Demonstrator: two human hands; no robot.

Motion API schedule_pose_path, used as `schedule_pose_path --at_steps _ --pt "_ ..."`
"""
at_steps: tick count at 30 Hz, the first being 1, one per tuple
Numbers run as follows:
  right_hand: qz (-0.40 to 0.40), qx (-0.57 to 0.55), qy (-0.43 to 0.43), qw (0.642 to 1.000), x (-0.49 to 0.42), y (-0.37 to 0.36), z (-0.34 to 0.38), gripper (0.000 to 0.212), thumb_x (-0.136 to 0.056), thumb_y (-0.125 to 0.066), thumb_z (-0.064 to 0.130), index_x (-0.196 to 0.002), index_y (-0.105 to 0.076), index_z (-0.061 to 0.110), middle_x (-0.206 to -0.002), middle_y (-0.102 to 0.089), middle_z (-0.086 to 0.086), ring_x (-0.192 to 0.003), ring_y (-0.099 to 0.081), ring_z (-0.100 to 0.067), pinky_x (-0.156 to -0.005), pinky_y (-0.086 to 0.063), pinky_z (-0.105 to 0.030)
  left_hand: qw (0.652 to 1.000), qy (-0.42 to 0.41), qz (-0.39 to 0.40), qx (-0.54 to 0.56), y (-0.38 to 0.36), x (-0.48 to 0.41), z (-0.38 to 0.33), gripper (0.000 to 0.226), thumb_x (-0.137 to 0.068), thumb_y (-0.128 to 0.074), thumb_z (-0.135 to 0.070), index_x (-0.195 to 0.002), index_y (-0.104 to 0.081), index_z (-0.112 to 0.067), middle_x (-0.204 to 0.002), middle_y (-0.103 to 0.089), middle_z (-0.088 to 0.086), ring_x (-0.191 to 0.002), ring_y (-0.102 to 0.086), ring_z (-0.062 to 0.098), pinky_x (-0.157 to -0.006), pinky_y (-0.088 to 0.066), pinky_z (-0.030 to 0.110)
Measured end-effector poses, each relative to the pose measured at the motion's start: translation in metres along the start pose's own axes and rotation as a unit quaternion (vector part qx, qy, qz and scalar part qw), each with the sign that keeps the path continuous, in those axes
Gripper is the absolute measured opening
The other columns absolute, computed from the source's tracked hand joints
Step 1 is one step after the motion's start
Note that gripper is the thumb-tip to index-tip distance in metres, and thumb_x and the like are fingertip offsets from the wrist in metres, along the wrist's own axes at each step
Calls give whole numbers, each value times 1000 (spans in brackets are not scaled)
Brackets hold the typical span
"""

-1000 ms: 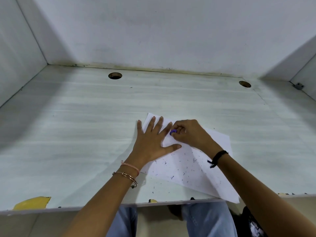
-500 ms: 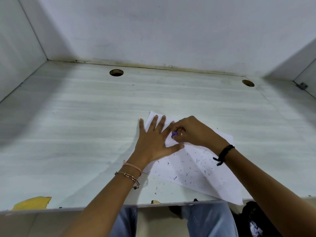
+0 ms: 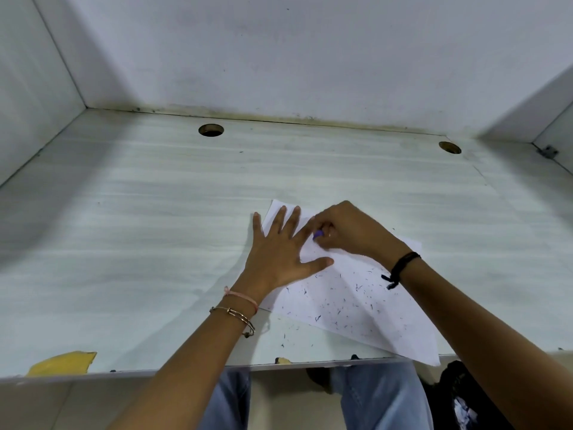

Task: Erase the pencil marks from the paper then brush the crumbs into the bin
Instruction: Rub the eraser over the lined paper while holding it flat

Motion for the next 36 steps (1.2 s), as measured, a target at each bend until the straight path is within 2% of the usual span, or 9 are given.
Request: schedule_pose_path --at_steps 2,6,11,15,19,24,28,33,36 --pt "50 -18 22 998 9 -10 9 5 -76 -70 11 -80 -72 12 -66 -63 4 -61 -57 -13 -58 -45 -27 1000 -1 -4 -1 1 0 -1 91 -75 -16 -89 -152 1 -43 -163 9 -3 -149 15 19 -111 12 66" --pt "-45 3 -28 999 -3 11 -13 5 -77 -66 7 -79 -71 7 -69 -65 -5 -66 -60 -23 -59 -42 -26 1000 4 4 5 1 1 0 89 -78 -19 -87 -152 2 -43 -163 10 -3 -149 16 19 -111 13 65" --pt "41 -23 14 999 5 -9 6 4 -74 -69 8 -76 -72 10 -63 -63 -5 -55 -51 -12 -54 -39 -25 1000 0 -5 -1 1 1 -1 89 -77 -16 -88 -152 2 -44 -163 8 -3 -149 14 19 -111 12 66" --pt "-47 -7 -44 998 -7 13 -17 5 -75 -65 5 -77 -70 3 -64 -59 -4 -57 -50 -16 -56 -37 -26 1000 3 3 0 2 2 0 90 -77 -16 -87 -152 2 -42 -163 10 -3 -149 15 20 -111 12 66" --pt "59 -29 0 998 2 -9 1 3 -75 -70 10 -77 -72 11 -65 -65 -4 -56 -52 -10 -55 -41 -23 1000 -2 -4 2 2 1 -2 90 -76 -15 -88 -152 1 -44 -163 8 -3 -149 15 19 -111 12 66" --pt "-39 -19 -30 999 -6 11 -14 0 -73 -67 4 -73 -67 3 -59 -56 -2 -57 -50 -17 -57 -40 -27 1000 1 0 9 2 2 0 88 -78 -18 -87 -152 0 -43 -163 10 -3 -149 15 19 -111 13 65" --pt "69 -39 7 997 4 -11 5 2 -72 -70 9 -74 -70 10 -65 -64 -5 -56 -50 -9 -55 -40 -22 1000 -3 -9 5 2 1 -1 89 -75 -15 -88 -151 -2 -45 -163 7 -3 -149 13 20 -111 11 66" --pt "-53 -91 -70 992 -5 15 -39 2 -74 -69 6 -73 -69 8 -72 -67 -13 -60 -51 -13 -61 -43 -28 1000 8 0 22 2 2 1 86 -77 -20 -88 -151 0 -48 -163 10 -5 -148 17 18 -111 14 64" --pt "-59 -104 -75 990 2 9 -42 5 -78 -67 9 -75 -66 12 -70 -64 -8 -57 -47 -12 -59 -41 -28 999 17 -11 30 5 0 -1 80 -79 -23 -86 -150 -9 -51 -164 2 -4 -149 11 19 -111 12 65"
Point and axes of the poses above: each hand's wrist, its own x-axis away from the middle knuckle, its own y-axis out of the back of the hand, z = x × y, the point moved 8 cm from there along -x, towards the middle knuckle
